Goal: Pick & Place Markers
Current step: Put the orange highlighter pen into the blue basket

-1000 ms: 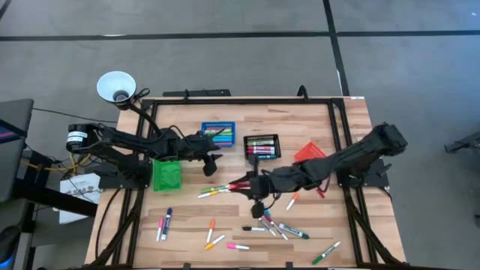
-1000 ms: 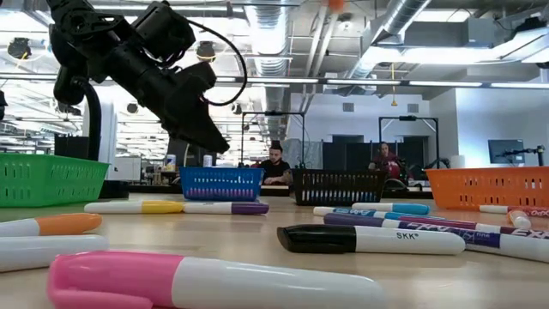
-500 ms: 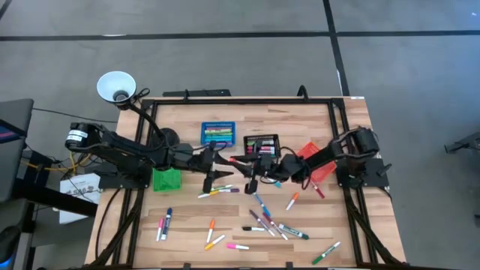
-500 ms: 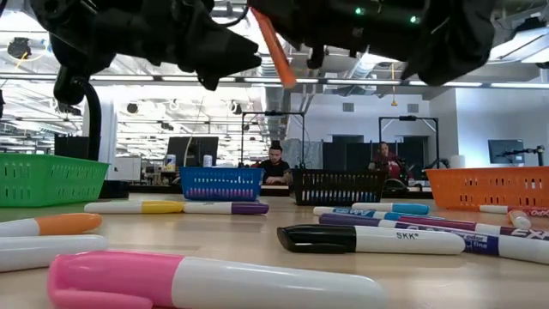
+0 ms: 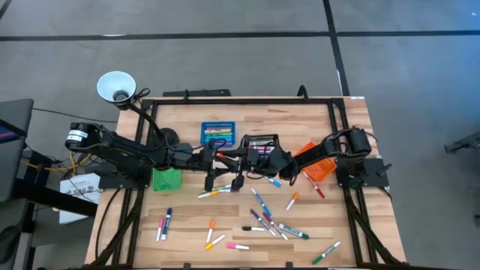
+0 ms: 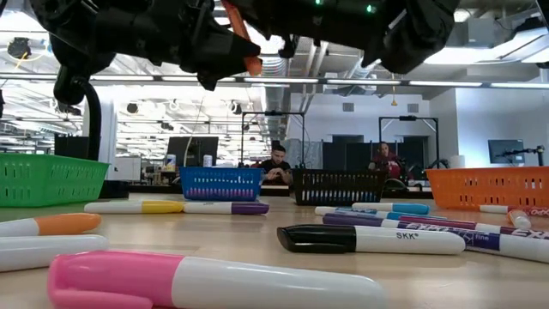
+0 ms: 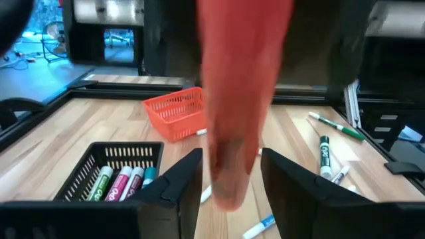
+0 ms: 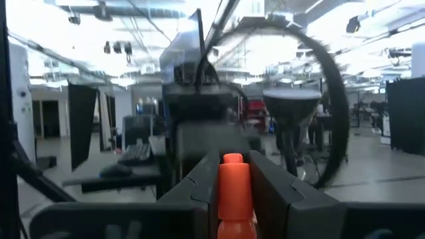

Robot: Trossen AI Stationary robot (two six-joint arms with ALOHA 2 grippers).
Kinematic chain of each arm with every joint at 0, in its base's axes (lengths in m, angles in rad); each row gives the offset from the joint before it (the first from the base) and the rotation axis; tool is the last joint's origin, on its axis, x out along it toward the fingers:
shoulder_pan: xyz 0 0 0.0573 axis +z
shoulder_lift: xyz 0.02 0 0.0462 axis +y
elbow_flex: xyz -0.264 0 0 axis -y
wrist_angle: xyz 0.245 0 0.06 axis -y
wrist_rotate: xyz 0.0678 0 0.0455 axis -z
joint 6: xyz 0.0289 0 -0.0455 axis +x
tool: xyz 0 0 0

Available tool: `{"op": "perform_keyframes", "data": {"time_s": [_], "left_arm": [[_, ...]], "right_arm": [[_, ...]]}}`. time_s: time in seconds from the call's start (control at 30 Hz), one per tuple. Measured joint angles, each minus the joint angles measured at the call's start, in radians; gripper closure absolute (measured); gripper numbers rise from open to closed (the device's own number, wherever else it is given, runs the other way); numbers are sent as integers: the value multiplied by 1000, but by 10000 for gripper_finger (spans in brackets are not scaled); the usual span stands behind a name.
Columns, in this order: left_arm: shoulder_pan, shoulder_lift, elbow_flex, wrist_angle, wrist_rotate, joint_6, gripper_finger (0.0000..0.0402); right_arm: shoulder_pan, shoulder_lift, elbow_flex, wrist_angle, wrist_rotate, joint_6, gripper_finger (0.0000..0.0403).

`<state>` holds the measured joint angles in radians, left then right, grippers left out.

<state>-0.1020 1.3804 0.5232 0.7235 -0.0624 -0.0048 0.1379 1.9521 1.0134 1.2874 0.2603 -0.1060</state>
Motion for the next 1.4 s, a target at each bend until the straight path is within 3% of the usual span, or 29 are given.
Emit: {"op": "perform_keyframes", "data": {"time_s": [0.3, 0.57, 0.73, 0.87, 1.13, 1.23, 1.4], "left_arm": [[3, 0, 0, -2, -1, 0, 331], [3, 0, 0, -13, -18, -3, 314], [3, 0, 0, -74, -106, -2, 320], [11, 0, 0, -125, -187, -1, 328], [45, 2, -3, -211, -200, -24, 318], [71, 1, 2, -230, -231, -30, 321], [152, 1, 1, -311, -337, -30, 315]], "right_arm": [[1, 0, 5, -4, 1, -6, 332], [-2, 0, 5, -7, 1, 44, 310], [-3, -3, 5, -62, 11, -51, 291], [-2, -4, 5, -107, 82, -77, 260], [7, -28, 6, -256, 232, -80, 167], [20, -61, 2, -394, 300, -90, 144], [44, -192, 6, -713, 308, -15, 138]]}}
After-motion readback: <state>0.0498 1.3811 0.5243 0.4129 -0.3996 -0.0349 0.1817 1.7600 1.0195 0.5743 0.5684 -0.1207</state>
